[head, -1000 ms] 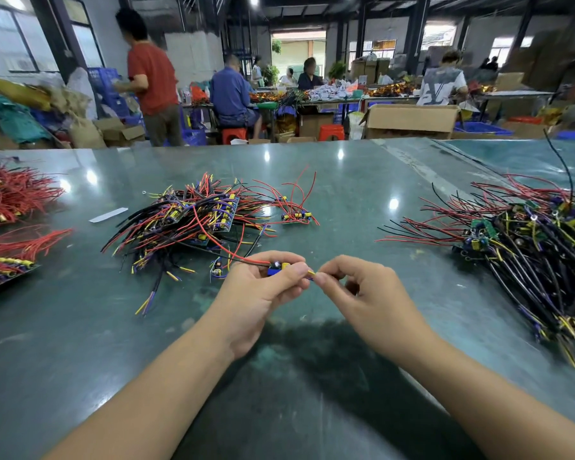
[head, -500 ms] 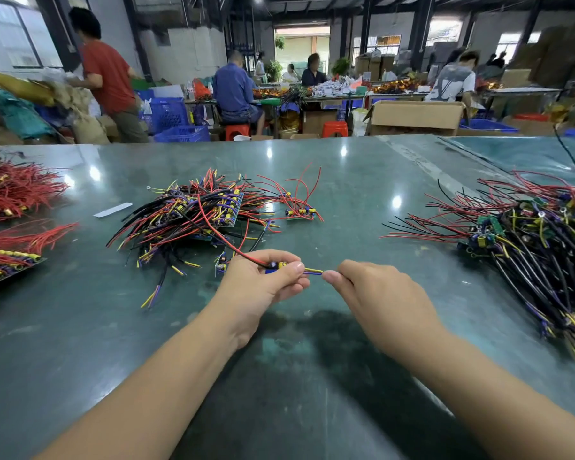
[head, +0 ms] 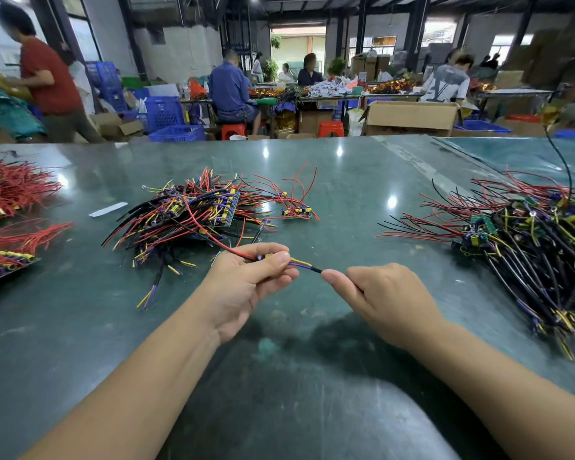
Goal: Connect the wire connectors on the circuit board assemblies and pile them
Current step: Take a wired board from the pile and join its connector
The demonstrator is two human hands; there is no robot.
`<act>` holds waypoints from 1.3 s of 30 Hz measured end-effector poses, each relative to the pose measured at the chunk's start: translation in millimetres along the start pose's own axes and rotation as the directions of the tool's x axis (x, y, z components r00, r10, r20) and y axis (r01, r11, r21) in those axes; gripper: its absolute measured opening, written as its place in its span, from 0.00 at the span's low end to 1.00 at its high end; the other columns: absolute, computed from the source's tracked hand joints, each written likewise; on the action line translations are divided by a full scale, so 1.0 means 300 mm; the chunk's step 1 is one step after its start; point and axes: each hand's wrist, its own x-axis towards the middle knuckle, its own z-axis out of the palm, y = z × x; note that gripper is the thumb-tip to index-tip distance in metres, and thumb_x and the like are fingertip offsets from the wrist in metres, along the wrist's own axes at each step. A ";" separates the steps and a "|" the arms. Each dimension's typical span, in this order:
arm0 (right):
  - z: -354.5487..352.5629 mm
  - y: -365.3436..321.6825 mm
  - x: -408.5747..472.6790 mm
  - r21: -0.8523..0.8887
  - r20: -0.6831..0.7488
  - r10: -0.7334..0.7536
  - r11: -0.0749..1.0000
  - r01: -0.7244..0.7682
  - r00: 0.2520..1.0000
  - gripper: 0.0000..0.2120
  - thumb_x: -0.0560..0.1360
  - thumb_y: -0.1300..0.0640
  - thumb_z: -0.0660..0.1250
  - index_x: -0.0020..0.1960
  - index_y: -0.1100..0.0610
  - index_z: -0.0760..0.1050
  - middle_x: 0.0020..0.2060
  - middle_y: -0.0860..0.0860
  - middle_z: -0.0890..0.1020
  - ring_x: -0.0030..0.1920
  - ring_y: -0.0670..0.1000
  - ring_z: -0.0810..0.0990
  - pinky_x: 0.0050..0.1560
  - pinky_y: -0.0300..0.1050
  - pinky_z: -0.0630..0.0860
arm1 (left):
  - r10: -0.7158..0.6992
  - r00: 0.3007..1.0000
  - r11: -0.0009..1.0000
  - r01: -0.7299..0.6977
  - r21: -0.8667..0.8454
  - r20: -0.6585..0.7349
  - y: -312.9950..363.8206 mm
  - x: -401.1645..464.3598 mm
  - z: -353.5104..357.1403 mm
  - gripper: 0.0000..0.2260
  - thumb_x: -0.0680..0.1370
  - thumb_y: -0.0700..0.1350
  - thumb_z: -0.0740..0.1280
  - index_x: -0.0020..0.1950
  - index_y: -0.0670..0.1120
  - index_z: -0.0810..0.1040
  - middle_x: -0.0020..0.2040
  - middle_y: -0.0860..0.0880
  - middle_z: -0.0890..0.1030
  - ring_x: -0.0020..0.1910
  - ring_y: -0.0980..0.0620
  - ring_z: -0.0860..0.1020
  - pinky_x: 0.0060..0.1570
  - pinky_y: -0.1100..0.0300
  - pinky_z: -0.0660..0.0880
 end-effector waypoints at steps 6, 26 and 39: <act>-0.027 0.013 -0.002 0.166 0.024 -0.092 0.982 0.087 0.995 0.26 0.77 0.34 0.49 0.31 0.53 0.57 0.23 0.47 0.60 0.27 0.56 0.61 0.28 0.48 0.61 | 0.022 0.999 0.999 -0.023 0.039 0.028 0.014 0.003 -0.019 0.03 0.69 0.34 0.68 0.42 0.39 0.78 0.31 0.44 0.82 0.30 0.53 0.82 0.30 0.67 0.77; 0.002 -0.039 0.011 -0.090 0.068 -0.041 0.995 0.047 0.997 0.25 0.77 0.39 0.53 0.55 0.56 0.78 0.48 0.50 0.80 0.60 0.58 0.75 0.61 0.53 0.71 | 0.122 0.992 0.969 -0.126 0.214 0.032 -0.048 0.010 0.013 0.04 0.75 0.34 0.68 0.43 0.41 0.79 0.33 0.47 0.82 0.33 0.54 0.82 0.36 0.66 0.78; -0.025 0.017 -0.012 0.347 0.283 0.028 0.929 -0.129 0.959 0.13 0.79 0.45 0.55 0.40 0.47 0.72 0.26 0.40 0.72 0.29 0.44 0.68 0.34 0.38 0.66 | 0.169 0.980 0.907 -0.111 0.406 -0.110 0.031 0.050 -0.045 0.32 0.83 0.56 0.45 0.36 0.40 0.80 0.26 0.46 0.81 0.21 0.54 0.75 0.21 0.68 0.67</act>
